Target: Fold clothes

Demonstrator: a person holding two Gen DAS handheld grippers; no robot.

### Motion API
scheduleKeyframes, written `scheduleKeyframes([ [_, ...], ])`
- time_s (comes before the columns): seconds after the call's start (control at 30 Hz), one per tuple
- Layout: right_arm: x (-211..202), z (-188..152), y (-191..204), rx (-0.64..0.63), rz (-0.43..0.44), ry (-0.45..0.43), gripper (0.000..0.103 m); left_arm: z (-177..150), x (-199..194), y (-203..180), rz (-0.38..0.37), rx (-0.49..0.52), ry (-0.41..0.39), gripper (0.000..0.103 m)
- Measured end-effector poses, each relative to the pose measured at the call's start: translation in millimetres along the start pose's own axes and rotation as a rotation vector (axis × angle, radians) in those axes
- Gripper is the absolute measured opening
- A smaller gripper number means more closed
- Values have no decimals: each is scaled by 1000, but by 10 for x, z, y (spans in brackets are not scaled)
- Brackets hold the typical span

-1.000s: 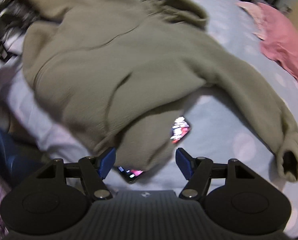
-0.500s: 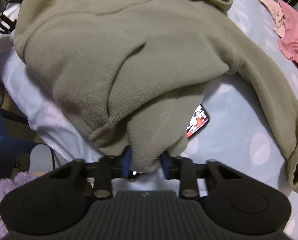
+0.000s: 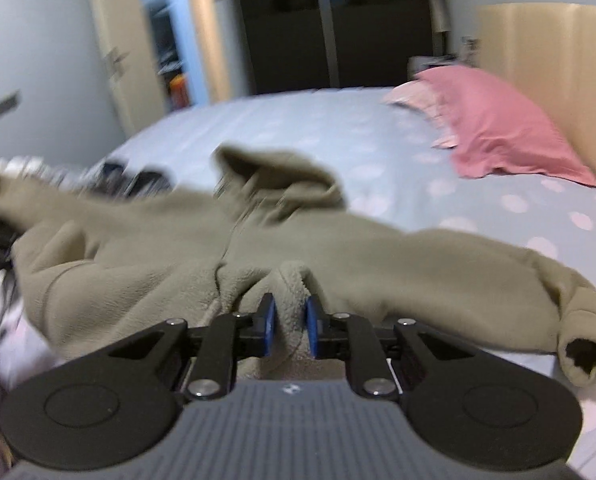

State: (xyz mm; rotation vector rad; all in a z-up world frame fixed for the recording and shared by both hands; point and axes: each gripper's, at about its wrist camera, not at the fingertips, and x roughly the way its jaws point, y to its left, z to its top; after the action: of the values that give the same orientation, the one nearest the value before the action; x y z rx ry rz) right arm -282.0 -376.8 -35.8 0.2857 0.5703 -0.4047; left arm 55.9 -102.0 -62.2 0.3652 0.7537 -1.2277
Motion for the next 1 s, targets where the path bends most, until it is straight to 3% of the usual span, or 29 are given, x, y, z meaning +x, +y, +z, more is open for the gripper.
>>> scheduleKeyframes([
  [0.3,848,326,-67,11,-233,20,17,296,521,324,160,-146,24,13],
  [0.57,1480,327,-221,30,-322,104,18,323,875,457,229,-213,37,16],
  [0.73,1566,356,-280,59,-341,91,24,379,840,486,258,-254,-8,21],
  [0.83,1487,402,-279,78,-358,50,29,407,716,477,270,-258,-45,32],
  [0.9,1423,416,-266,80,-359,24,31,413,618,455,269,-253,-63,44],
  [1.0,1296,392,-211,41,-354,-5,35,378,495,383,284,-203,-72,46],
])
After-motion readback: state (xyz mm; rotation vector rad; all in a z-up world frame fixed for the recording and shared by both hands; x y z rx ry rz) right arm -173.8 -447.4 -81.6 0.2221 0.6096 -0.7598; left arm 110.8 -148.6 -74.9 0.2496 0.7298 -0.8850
